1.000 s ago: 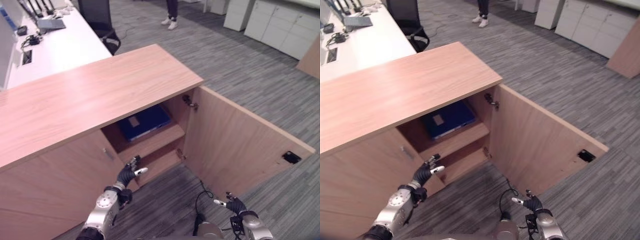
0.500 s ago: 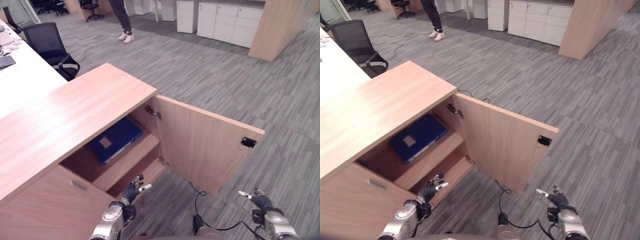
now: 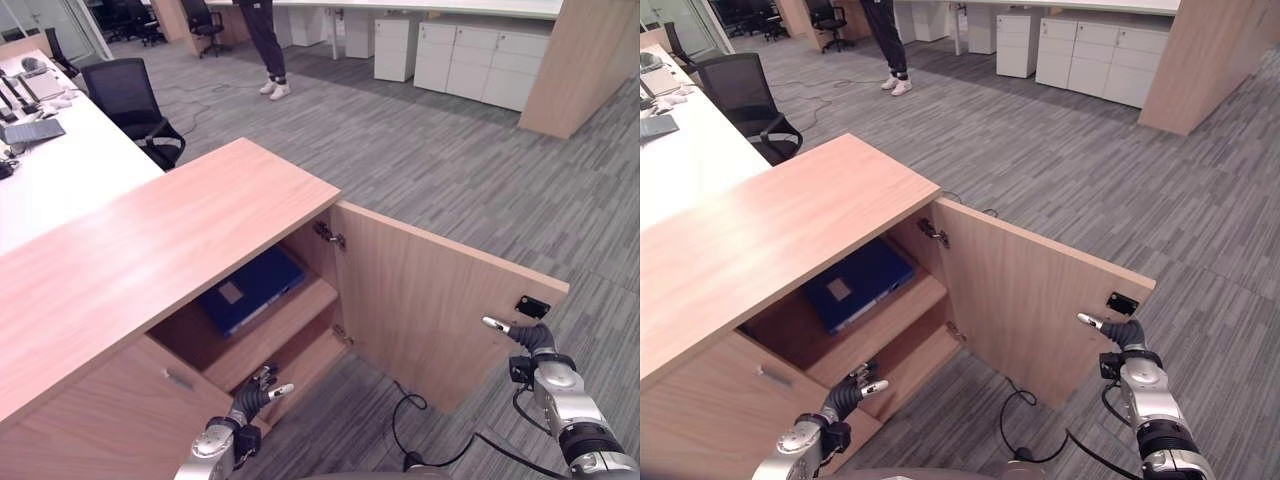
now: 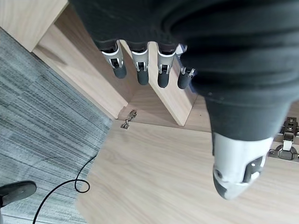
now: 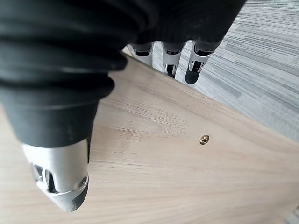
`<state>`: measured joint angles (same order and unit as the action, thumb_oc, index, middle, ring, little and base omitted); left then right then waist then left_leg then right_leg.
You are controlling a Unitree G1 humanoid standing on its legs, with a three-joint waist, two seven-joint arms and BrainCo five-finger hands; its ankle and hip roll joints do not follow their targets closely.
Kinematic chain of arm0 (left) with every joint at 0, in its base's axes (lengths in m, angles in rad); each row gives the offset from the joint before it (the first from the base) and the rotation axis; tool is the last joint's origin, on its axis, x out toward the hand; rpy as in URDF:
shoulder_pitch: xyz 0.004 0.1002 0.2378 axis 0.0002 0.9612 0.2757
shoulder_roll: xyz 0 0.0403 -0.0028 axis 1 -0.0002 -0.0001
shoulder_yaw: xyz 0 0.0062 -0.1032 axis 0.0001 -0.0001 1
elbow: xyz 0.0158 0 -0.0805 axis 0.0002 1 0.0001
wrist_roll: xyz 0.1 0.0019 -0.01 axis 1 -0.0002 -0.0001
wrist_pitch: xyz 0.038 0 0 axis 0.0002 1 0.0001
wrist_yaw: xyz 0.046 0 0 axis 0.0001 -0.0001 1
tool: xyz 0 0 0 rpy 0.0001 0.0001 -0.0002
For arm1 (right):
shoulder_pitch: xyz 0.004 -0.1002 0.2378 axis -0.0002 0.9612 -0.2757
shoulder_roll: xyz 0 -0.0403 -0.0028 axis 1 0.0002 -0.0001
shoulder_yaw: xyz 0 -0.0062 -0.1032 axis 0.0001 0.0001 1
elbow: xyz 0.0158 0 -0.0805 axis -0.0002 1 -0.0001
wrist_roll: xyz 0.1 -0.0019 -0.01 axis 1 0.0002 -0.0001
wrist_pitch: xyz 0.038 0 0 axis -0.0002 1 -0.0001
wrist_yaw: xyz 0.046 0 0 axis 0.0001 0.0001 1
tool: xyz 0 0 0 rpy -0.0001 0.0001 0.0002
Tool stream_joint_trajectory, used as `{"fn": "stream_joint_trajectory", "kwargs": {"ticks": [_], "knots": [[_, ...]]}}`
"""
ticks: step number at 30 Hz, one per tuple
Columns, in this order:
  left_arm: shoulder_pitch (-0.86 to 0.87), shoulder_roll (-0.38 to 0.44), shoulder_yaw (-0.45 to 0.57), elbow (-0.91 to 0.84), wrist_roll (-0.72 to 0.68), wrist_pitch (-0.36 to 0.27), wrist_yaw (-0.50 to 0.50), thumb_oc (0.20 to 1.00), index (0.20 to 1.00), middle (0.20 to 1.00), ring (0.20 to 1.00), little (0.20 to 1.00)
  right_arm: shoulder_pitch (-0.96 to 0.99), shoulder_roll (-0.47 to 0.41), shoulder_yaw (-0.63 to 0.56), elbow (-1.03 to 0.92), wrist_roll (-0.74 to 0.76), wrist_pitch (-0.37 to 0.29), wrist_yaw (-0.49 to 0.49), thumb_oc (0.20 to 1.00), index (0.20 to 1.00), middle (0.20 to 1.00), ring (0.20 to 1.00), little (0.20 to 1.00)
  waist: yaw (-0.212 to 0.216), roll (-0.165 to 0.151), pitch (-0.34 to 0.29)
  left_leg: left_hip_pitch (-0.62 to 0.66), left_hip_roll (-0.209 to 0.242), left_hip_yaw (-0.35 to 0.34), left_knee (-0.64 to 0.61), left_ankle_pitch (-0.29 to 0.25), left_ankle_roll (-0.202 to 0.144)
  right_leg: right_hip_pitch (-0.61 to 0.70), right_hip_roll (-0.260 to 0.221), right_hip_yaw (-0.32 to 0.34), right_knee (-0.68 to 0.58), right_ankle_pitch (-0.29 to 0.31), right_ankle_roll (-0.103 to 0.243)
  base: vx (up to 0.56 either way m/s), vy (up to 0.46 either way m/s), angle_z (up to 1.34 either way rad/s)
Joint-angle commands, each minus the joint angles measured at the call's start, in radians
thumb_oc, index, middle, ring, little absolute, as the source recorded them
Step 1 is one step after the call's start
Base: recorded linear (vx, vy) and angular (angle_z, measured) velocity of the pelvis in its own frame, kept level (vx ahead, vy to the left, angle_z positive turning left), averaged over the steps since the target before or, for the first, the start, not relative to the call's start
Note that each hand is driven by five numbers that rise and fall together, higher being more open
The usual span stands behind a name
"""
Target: Put the empty folder in the office cabinet
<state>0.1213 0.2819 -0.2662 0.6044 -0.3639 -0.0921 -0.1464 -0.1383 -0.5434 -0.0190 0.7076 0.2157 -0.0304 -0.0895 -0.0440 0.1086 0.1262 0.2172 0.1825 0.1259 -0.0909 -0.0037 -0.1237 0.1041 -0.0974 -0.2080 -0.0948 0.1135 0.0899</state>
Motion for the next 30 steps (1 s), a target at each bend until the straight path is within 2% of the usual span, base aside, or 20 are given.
{"fn": "stream_joint_trajectory", "kwargs": {"ticks": [1,12,19,22,25,30], "knots": [[-0.046,0.045,-0.006,-0.013,0.028,-0.045,-0.001,1.000,1.000,1.000,1.000,1.000,-0.125,0.055,0.056,-0.030,0.002,-0.052,0.014,1.000,1.000,1.000,1.000,1.000,0.031,-0.095,-0.016,-0.042,0.008,-0.019,0.058,0.033,-0.023,0.071,-0.058,-0.019,0.071,-0.157,0.066,0.00,0.000,0.00],[-0.040,0.034,0.002,0.002,0.050,-0.042,0.013,1.000,1.000,1.000,1.000,1.000,-0.095,0.137,0.179,-0.186,-0.040,-0.041,0.092,1.000,1.000,1.000,1.000,1.000,0.055,-0.102,-0.023,-0.052,-0.005,-0.042,0.050,0.031,-0.020,0.080,-0.068,-0.046,0.072,-0.153,0.068,0.00,0.007,0.03],[-0.046,0.022,0.037,0.007,0.077,-0.052,0.019,1.000,1.000,1.000,1.000,1.000,0.067,0.114,0.254,-0.445,-0.082,-0.052,0.236,1.000,1.000,1.000,1.000,1.000,0.050,-0.113,-0.020,-0.063,-0.003,-0.055,0.042,0.040,-0.026,0.078,-0.069,-0.064,0.071,-0.154,0.068,-0.02,-0.002,0.07],[-0.044,0.021,0.043,0.003,0.078,-0.056,0.022,1.000,1.000,1.000,1.000,1.000,0.088,0.106,0.276,-0.494,-0.089,-0.056,0.266,1.000,1.000,1.000,1.000,1.000,0.051,-0.115,-0.020,-0.065,-0.001,-0.059,0.039,0.044,-0.029,0.079,-0.069,-0.069,0.070,-0.155,0.068,-0.02,-0.009,0.05],[-0.043,0.023,0.047,-0.005,0.083,-0.065,0.031,1.000,1.000,1.000,1.000,1.000,0.083,0.096,0.352,-0.576,-0.106,-0.069,0.322,1.000,1.000,1.000,1.000,1.000,0.065,-0.116,-0.015,-0.072,0.005,-0.075,0.031,0.051,-0.036,0.086,-0.066,-0.082,0.063,-0.158,0.066,-0.05,-0.010,0.06],[-0.048,0.020,0.046,0.001,0.079,-0.069,0.040,1.000,1.000,1.000,1.000,1.000,0.051,0.100,0.407,-0.592,-0.126,-0.072,0.333,1.000,1.000,1.000,1.000,1.000,0.079,-0.116,-0.013,-0.081,0.011,-0.097,0.029,0.061,-0.045,0.097,-0.059,-0.101,0.053,-0.162,0.061,-0.03,-0.015,0.16]]}}
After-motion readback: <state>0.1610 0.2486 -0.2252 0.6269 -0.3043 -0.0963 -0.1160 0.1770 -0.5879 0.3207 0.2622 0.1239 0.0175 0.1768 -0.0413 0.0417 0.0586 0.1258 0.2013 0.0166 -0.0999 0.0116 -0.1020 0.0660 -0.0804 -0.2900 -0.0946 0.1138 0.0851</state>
